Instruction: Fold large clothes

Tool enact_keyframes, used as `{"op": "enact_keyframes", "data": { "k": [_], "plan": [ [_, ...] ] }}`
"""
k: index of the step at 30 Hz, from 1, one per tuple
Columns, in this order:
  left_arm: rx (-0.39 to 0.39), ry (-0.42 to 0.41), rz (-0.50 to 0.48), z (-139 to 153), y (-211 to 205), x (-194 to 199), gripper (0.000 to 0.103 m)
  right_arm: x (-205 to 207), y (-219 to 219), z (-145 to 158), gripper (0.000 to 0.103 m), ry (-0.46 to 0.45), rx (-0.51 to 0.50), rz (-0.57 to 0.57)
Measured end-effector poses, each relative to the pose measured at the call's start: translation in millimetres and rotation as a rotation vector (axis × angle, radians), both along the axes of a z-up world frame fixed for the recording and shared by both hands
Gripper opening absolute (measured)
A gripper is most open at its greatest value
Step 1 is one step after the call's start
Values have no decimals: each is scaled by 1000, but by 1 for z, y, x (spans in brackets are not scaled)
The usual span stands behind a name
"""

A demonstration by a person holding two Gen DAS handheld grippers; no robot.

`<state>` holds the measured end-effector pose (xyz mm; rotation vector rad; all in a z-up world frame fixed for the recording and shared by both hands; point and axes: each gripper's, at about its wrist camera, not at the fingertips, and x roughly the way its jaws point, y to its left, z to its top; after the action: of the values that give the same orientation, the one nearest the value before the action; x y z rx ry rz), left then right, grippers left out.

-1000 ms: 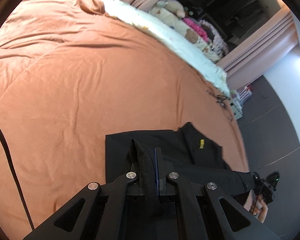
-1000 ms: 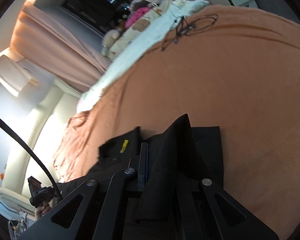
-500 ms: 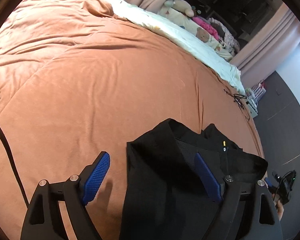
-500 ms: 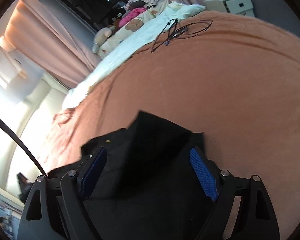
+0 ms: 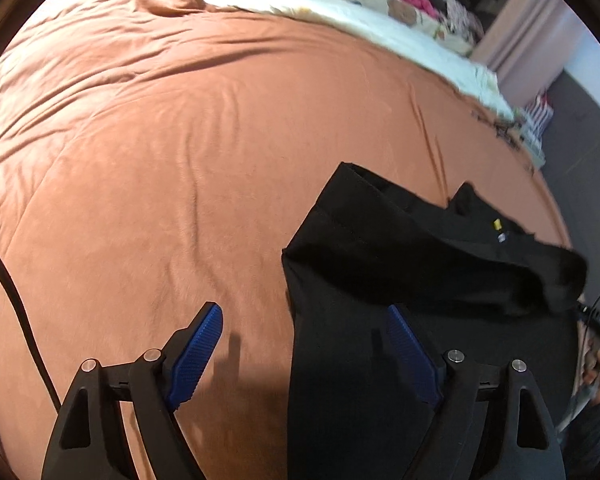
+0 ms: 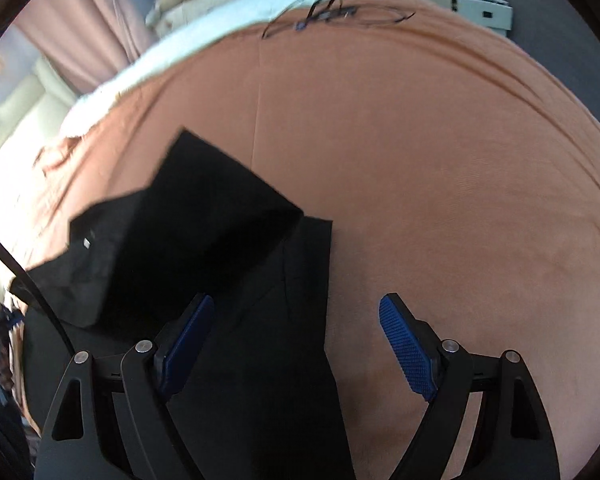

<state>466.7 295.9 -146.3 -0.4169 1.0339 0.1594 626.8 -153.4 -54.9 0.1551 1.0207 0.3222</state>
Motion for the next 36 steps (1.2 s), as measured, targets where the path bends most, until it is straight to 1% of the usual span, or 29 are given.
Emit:
{"op": "enact_keyframes", "data": {
  "k": [2,4,6,7,8,9,11,12,14,15,16,17,19,20,22,23,24,26,30,33,35,36],
  "plan": [
    [2,9,-16,-5,1,13,75,9,12,0,84,9,-23,29],
    [6,10,-24,-8,1,24,69,16,22,6,84,-14,-35,40],
    [-1,-4,-34,-9,3,33,63,24,27,16,83,-52,-7,49],
    [-12,-16,-36,-9,5,38,59,28,26,20,76,-71,12,52],
    [-20,-22,-36,-9,5,41,54,30,28,25,65,-89,33,59],
    [-29,-27,-36,-10,6,44,51,30,28,27,60,-98,51,70],
    [-46,-36,-30,-9,9,51,38,32,29,34,46,-115,87,80],
    [-53,-38,-29,-9,9,54,35,31,29,34,42,-120,90,82],
    [-67,-38,-29,-10,9,57,17,30,30,37,21,-134,93,91],
    [-65,-37,-28,-10,9,57,13,29,29,37,18,-138,99,95],
    [-59,-41,-28,-10,9,57,5,30,26,35,11,-145,106,94],
    [-50,-54,-29,-7,8,55,3,29,24,38,5,-155,112,87],
    [-38,-93,-27,1,7,49,2,22,14,42,2,-184,124,62],
    [-29,-112,-19,6,7,46,1,23,11,43,2,-195,136,49],
    [-39,-141,-3,14,10,40,1,8,-9,36,1,-214,178,35],
    [-42,-152,3,16,12,37,1,4,-12,38,0,-225,189,28],
    [-42,-160,10,19,13,36,1,-3,-15,37,0,-236,188,23],
    [-37,-171,20,22,14,37,1,3,-13,34,0,-253,177,9],
    [-39,-149,28,14,16,52,1,9,-11,17,0,-232,160,-17],
    [-31,-113,35,1,16,65,2,17,0,8,0,-204,116,-27],
    [-30,-69,39,-10,14,72,3,22,6,-2,1,-155,74,-35],
    [-25,-44,40,-15,14,75,3,23,10,-1,2,-137,67,-40]
  ]
}}
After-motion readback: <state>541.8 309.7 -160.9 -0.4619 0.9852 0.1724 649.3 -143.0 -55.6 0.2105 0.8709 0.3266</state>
